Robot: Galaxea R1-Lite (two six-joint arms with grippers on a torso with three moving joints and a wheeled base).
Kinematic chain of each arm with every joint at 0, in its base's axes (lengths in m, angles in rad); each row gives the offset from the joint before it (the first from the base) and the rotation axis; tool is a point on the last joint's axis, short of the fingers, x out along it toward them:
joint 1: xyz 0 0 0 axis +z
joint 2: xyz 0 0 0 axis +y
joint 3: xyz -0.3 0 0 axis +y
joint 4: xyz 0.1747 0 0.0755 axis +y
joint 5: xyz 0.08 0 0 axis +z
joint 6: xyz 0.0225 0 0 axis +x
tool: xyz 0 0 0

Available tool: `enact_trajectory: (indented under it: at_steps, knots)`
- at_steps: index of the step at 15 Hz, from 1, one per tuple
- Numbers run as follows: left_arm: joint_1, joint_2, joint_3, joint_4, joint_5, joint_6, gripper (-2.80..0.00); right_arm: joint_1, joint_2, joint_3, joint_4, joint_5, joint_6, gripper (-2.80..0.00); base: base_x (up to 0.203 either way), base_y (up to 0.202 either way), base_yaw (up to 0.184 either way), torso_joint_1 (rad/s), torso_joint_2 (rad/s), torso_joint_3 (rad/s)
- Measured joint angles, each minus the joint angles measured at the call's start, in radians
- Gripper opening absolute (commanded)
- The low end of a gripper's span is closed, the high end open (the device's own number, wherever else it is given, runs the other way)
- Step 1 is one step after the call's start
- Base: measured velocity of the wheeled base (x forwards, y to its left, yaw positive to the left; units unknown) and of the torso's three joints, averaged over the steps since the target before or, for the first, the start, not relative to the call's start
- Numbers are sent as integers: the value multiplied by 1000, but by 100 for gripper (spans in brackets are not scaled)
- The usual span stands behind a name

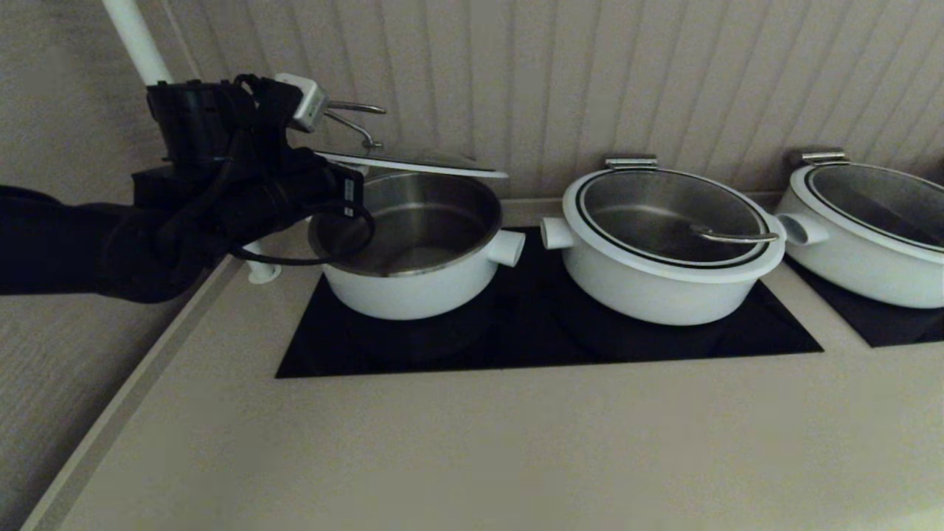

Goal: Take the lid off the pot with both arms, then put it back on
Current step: Open the pot lid completely

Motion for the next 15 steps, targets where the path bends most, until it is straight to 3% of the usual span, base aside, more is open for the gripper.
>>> enact_trajectory:
  at_steps: [4, 9, 15]
  knots:
    - [0, 4, 1, 0, 0, 0, -280, -20, 1, 0, -1, -1, 0, -280, 0, 0, 0, 0, 0, 0]
    - [1, 6, 0, -1, 1, 1, -280, -229, 13, 4, -20, -2, 1, -280, 0, 0, 0, 0, 0, 0]
    - [1, 5, -5, 0, 2, 3, -280, -263, 9, 10, -39, -3, 0, -280, 0, 0, 0, 0, 0, 0]
